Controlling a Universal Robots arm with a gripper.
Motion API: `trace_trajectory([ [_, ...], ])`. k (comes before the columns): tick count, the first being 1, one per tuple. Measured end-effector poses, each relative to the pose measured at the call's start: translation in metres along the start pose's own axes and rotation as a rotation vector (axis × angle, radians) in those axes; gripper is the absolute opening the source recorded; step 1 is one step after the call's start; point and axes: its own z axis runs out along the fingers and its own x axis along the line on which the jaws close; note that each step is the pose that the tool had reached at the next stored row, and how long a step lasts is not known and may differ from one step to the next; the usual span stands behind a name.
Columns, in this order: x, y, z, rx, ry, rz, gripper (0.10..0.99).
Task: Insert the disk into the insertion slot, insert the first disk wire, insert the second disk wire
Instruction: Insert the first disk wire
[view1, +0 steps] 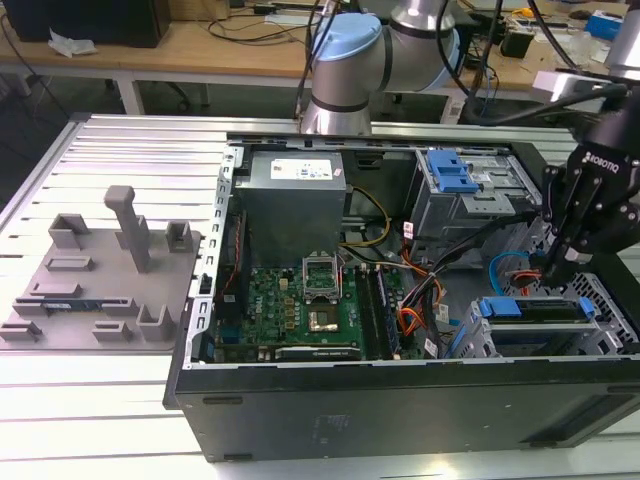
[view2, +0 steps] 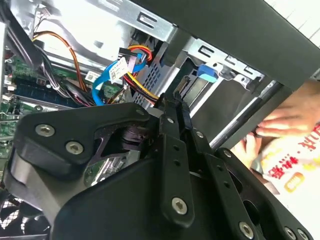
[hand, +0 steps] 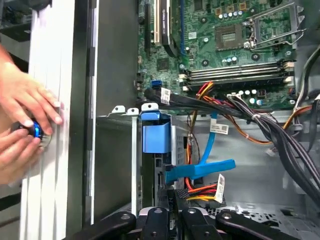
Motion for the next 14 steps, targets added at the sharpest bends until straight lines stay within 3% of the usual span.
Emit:
trace_trajectory([
  [3, 0.0029, -0.0013, 0.0008, 0.001, -0.0444, -0.005, 0.165],
  [4, 0.0054, -0.0023, 0.0015, 0.002, -0.0731, -0.008, 0.165],
  [8, 0.0116, -0.0034, 0.0033, 0.002, -0.1086, -0.012, 0.165],
  [12, 0.0207, -0.0059, 0.0048, 0.002, -0.125, -0.014, 0.165],
  [13, 0.0229, -0.006, 0.005, 0.002, -0.1372, -0.016, 0.165],
  [14, 0.025, -0.0061, 0.0054, 0.001, -0.1591, -0.018, 0.165],
])
